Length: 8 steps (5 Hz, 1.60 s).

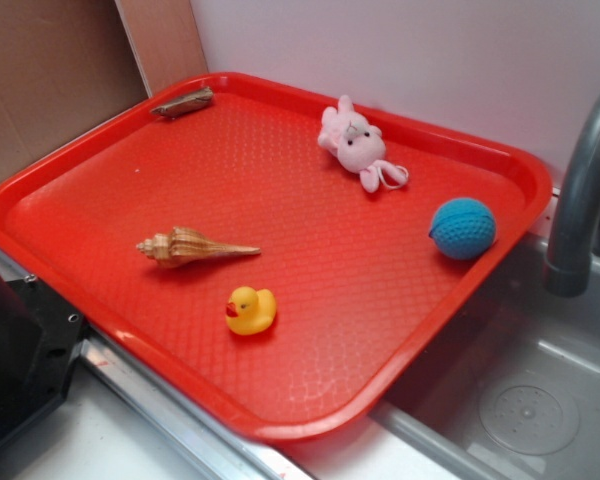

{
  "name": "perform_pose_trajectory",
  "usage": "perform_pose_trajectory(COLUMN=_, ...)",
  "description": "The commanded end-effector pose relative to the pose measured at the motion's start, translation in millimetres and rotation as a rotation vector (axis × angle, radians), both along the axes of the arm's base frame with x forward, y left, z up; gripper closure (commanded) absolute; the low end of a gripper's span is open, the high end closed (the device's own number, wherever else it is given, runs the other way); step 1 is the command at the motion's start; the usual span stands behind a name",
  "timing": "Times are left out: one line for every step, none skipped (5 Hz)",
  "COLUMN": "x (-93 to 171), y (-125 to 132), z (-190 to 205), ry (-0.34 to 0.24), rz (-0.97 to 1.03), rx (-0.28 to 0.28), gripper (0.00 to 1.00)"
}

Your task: Grab the shell.

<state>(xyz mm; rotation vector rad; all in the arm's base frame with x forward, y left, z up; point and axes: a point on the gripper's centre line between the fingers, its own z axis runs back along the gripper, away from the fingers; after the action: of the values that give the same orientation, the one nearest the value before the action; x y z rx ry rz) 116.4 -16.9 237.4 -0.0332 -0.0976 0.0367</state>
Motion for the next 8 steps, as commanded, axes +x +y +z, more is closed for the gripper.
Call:
perform_pose_trajectory(x=0.0, y=0.0, z=0.0, ry=0.0, rz=0.0, rx=0.0, gripper=0.0)
perform_pose_trajectory(x=4.5, y=-27.5, z=-39.9, ry=0.029, rz=-0.206, rx=-0.02, gripper=0.0)
perform_pose_trajectory(x=8.0, y=-40.3, z=-80.3, ry=0.07, rz=-0.331, rx=-0.024, gripper=0.0)
perform_pose_trajectory(x=15.3, y=-42.0, z=-112.7, ry=0.061, rz=-0.442, rx=-0.024, gripper=0.0)
perform_pose_trajectory(x=27.5, y=-25.7, z=-141.9, ry=0.057, rz=-0.448, rx=0.025, gripper=0.0)
perform_pose_trajectory(x=34.9, y=-15.8, z=-169.7, ry=0.049, rz=-0.47, rx=0.053, gripper=0.0)
perform_pose_trajectory(x=36.1, y=-16.5, z=-189.6, ry=0.046, rz=-0.507, rx=0.077, gripper=0.0)
perform_pose_trajectory(x=41.1, y=-16.9, z=-219.1, ry=0.085, rz=-0.528, rx=0.082, gripper=0.0)
